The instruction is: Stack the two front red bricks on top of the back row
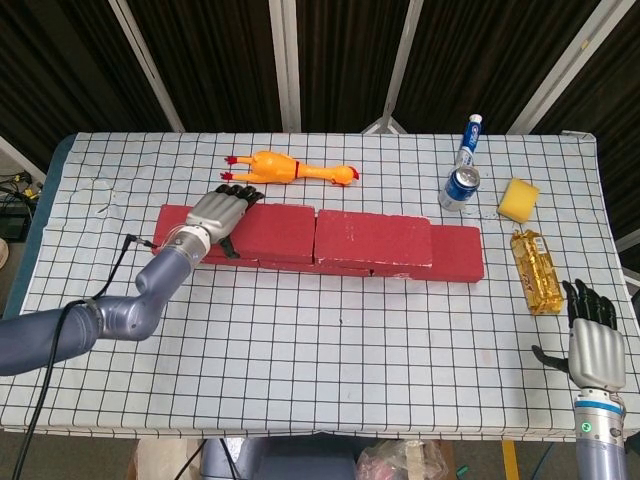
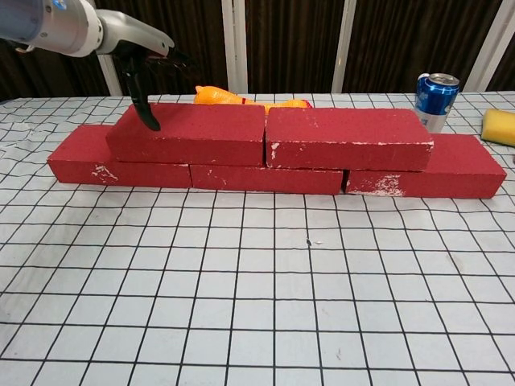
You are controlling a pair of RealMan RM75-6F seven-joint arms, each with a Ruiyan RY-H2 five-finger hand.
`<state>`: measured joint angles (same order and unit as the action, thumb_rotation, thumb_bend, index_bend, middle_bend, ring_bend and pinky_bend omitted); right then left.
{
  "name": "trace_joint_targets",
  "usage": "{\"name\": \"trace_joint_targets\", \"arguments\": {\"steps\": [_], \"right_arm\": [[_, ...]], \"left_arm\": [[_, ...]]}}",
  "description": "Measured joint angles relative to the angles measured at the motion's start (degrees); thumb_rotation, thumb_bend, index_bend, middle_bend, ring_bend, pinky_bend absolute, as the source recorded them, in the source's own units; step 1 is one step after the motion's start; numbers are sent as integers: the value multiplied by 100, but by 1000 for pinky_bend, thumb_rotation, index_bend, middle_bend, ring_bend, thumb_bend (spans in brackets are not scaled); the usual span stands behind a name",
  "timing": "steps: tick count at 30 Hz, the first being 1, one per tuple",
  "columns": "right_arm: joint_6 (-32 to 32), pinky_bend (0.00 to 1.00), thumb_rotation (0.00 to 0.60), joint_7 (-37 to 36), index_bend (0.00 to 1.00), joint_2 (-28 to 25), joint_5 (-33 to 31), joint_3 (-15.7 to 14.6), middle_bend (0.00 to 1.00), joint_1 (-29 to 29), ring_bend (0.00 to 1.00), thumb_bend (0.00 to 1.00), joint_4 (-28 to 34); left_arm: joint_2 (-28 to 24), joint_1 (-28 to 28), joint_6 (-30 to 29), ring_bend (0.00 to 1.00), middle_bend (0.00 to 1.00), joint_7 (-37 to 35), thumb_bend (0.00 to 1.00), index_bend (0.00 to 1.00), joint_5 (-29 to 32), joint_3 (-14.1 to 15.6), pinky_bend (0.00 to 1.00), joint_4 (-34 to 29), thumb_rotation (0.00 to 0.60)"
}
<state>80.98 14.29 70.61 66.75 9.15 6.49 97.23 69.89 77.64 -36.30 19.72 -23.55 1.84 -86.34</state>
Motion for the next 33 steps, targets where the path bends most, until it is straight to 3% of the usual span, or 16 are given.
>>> {"name": "trace_joint_targets", "arguments": {"steps": [8,12,16,21,25,33], "right_arm": [[-52,0,600,-76,34,-4,85,-43,0,15,0,161,-13],[-50,0,600,-127,34,-30,114,-48,0,7,0,162,4],[-32,0,600,-154,34,-47,152,-58,0,-5,0,161,18],[-50,0,600,-210,34,-85,210,-89,0,-13,0,162,42],[-33,0,600,-240,34,-93,246,-92,0,-19,0,162,23],[-72,0,600,-318,34,-120,358,-132,0,-9,0,162,-1]], "left_arm": [[-1125,-1181,-1159,0,0,-716,0,52,-1355,-188,27,-1684,600],[-1526,-1956,-1933,0,4,-851,0,73,-2243,-21,35,-2239,600],[-1645,-2946,-2930,0,5,-900,0,76,-3281,330,35,-2511,600],[-1481,-4132,-4077,0,5,-1046,0,98,-4369,727,35,-2405,600],[-1065,-5011,-4849,0,6,-1237,0,99,-5034,936,35,-1832,600],[-243,-5994,-5398,0,5,-1364,0,109,-5376,970,35,-882,600]]}}
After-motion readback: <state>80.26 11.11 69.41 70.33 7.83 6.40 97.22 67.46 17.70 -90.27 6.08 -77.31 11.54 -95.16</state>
